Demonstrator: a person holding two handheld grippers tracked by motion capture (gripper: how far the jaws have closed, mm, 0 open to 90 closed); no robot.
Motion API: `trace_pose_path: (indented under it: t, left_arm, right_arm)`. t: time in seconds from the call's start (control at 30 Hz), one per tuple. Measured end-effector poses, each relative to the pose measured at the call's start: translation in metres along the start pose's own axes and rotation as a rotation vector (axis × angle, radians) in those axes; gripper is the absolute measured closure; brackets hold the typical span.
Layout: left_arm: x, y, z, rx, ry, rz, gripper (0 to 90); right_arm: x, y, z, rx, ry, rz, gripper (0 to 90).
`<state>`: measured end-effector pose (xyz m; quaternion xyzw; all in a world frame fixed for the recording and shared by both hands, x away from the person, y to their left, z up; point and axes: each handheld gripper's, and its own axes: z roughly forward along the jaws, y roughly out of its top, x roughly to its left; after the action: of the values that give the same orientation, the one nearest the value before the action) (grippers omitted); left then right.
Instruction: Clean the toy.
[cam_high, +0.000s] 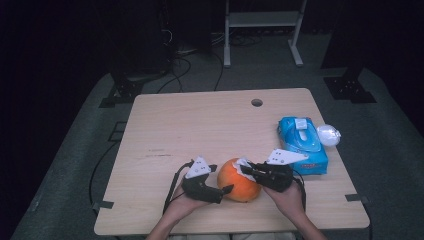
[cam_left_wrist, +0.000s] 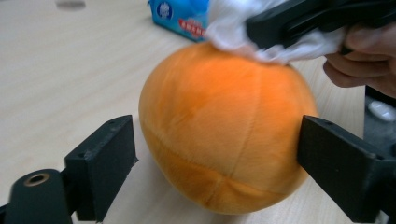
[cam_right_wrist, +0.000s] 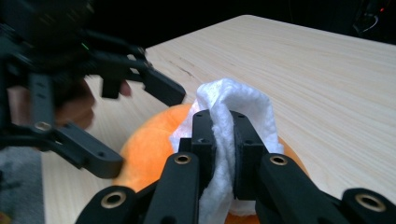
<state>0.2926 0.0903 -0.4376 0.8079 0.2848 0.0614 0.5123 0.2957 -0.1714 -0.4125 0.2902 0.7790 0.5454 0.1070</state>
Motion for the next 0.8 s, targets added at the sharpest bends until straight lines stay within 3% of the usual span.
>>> trace_pose_path:
  t: [0.03,0.13,0.2,0.27,0.37,0.43,0.5,0.57,0.7,0.77,0.8]
  left_arm:
    - [-0.001,-0.001,0.000,-0.007,-0.020,0.007,21.9]
    - [-0.011,0.005,-0.001,-0.021,0.014,0.060,33.3]
    - [-0.021,0.010,-0.001,-0.031,0.025,0.106,36.3]
    - [-0.028,0.013,0.000,-0.028,0.042,0.147,36.5]
    - [-0.027,0.011,0.000,-0.041,0.027,0.143,35.0]
    - [-0.024,0.010,0.002,-0.042,0.025,0.116,27.1]
    - [-0.022,0.009,0.006,-0.021,0.059,0.098,19.0]
    - [-0.021,0.008,0.008,-0.025,0.033,0.083,25.5]
    - [-0.030,0.009,0.007,-0.003,0.055,0.155,34.0]
    - [-0.028,0.007,0.006,-0.002,0.055,0.150,36.4]
    - [-0.026,0.006,0.005,0.004,0.055,0.149,37.3]
  right_arm:
    - [0.001,0.001,0.000,0.002,0.000,-0.003,81.0]
    - [0.010,0.005,-0.001,-0.025,0.013,-0.014,81.0]
    - [0.020,0.010,-0.001,-0.058,0.084,-0.029,81.0]
    - [0.032,0.016,0.000,-0.033,0.055,-0.116,81.1]
    - [0.027,0.016,-0.003,-0.004,-0.003,-0.147,81.2]
    - [0.021,0.014,-0.007,0.007,-0.037,-0.132,81.2]
    - [0.016,0.014,-0.010,0.003,-0.048,-0.114,81.2]
    - [0.018,0.016,-0.009,0.007,-0.042,-0.108,81.2]
    - [0.035,0.016,0.001,0.025,0.008,-0.157,81.1]
    - [0.037,0.017,0.004,0.038,0.011,-0.182,81.2]
    - [0.034,0.018,0.002,0.033,0.008,-0.170,81.2]
